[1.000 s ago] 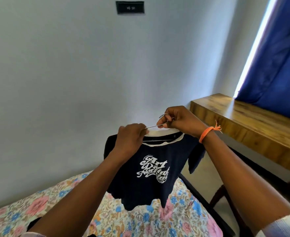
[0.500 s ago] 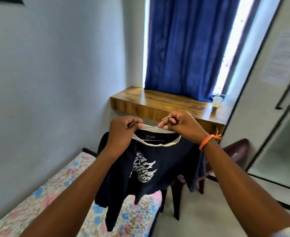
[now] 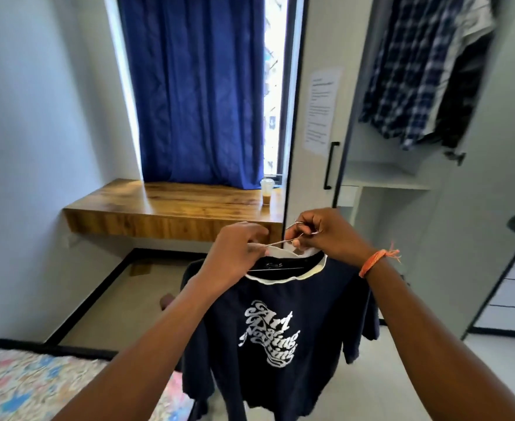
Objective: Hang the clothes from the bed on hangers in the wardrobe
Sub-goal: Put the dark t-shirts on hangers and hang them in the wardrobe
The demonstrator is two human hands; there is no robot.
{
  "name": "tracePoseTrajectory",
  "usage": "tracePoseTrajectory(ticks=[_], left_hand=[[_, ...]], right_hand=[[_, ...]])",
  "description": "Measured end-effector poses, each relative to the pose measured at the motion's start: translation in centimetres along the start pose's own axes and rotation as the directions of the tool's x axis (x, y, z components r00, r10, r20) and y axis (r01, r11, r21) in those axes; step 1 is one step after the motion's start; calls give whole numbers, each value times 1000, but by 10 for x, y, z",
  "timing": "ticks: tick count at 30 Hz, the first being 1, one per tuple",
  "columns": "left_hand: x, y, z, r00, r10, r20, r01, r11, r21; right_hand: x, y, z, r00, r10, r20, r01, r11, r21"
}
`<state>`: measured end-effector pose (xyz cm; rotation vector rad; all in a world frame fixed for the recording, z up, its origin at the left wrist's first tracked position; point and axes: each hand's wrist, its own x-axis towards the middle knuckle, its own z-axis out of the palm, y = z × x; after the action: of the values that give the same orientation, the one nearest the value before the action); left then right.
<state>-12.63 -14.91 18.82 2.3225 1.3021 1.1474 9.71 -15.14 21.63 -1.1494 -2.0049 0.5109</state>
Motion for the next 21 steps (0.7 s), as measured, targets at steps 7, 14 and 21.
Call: tracePoseTrajectory(ticks=[7,14,21], left_hand=[[90,83,124,993,116,-38,-117,993,-17],[186,138,198,975,149,-163,-173,974,-145],[292,169,279,964,185,-190,-225,950,-215]], right_hand=[[-35,86,-133,979,85,-187,-79,996,39],[-63,196,-260,836,120,-535,-239,958,-159],[-54,277,-345,867,-72,-493,-333,652,-681]])
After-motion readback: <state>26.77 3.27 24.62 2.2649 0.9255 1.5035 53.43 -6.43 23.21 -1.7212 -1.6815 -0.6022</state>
